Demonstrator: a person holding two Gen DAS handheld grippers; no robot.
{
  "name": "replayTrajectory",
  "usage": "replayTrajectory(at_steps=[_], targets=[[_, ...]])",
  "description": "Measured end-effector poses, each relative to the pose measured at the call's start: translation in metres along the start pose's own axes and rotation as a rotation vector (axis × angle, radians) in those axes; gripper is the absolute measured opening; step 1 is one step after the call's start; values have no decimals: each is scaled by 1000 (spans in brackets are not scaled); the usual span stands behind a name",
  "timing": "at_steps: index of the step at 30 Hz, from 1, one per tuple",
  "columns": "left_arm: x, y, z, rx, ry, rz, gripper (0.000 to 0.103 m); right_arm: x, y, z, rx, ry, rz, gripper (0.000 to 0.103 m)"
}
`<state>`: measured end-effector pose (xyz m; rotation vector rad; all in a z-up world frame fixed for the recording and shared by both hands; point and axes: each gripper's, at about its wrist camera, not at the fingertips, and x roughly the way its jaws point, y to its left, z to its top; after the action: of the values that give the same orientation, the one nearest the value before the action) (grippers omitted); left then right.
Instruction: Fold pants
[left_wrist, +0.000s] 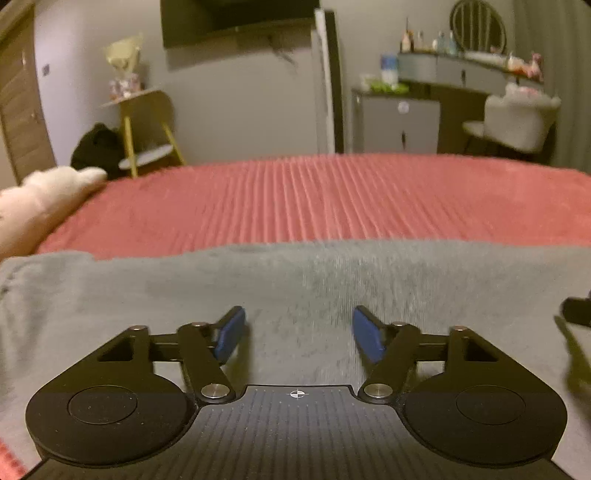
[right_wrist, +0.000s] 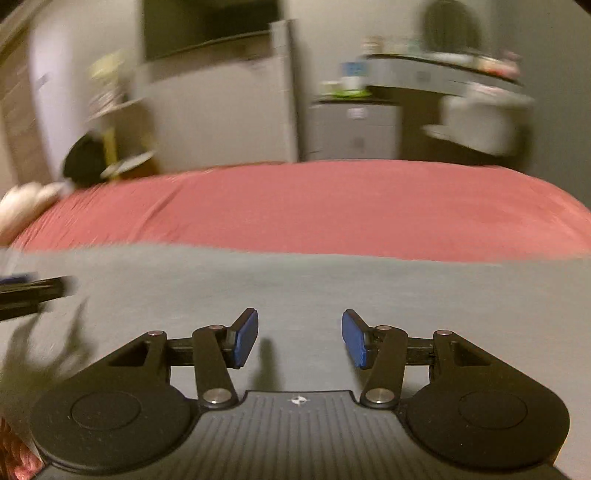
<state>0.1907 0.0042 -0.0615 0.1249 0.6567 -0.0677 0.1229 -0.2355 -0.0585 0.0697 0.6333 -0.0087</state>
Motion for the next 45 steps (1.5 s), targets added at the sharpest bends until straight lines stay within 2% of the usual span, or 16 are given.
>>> replayTrajectory(at_steps=[3, 5, 8, 13, 16, 17, 19, 21, 23, 26, 28, 29, 34, 37, 40, 45], targets=[[12, 1, 3, 3, -29, 48, 82, 28, 19, 5, -34, 13, -48, 50], [24, 4, 11, 4, -32, 47, 84, 41, 21, 12, -57, 11, -74, 52], [41, 2, 22, 34, -55, 141, 74, 53, 12, 15, -64, -1, -111, 63], [45, 28, 33, -53, -2, 217, 74, 53, -41, 23, -13, -20, -169, 64], [10, 36, 24, -62, -18, 179, 76, 34, -76, 19, 79, 11, -257, 63], [-5, 36, 18, -61, -27, 127, 85, 16, -90, 13, 131, 9, -236, 63], [-27, 35, 4, -49, -35, 50, 90, -16, -114, -6, 209, 18, -153, 63], [-34, 34, -11, -22, -2, 76, 90, -43, -146, -27, 302, 63, -134, 63], [-32, 38, -22, -35, 54, 160, 90, -73, -187, -46, 426, 50, -144, 60], [-45, 55, -18, -185, 69, 208, 90, -119, -246, -65, 637, -9, -252, 54], [-61, 55, -14, -248, 63, 131, 95, -154, -273, -75, 718, -28, -476, 54], [-69, 51, -13, -271, 66, 83, 97, -171, -284, -82, 758, -40, -526, 54], [-89, 2, -31, -268, 147, -99, 97, -223, -316, -127, 1034, -92, -476, 53], [-89, -16, -48, -282, 230, -188, 97, -223, -320, -143, 1131, -115, -362, 44], [-92, -24, -52, -194, 204, -161, 97, -210, -326, -141, 1176, -142, -302, 43], [-86, -16, -53, -251, 200, -194, 101, -181, -345, -145, 1283, -116, -256, 43]])
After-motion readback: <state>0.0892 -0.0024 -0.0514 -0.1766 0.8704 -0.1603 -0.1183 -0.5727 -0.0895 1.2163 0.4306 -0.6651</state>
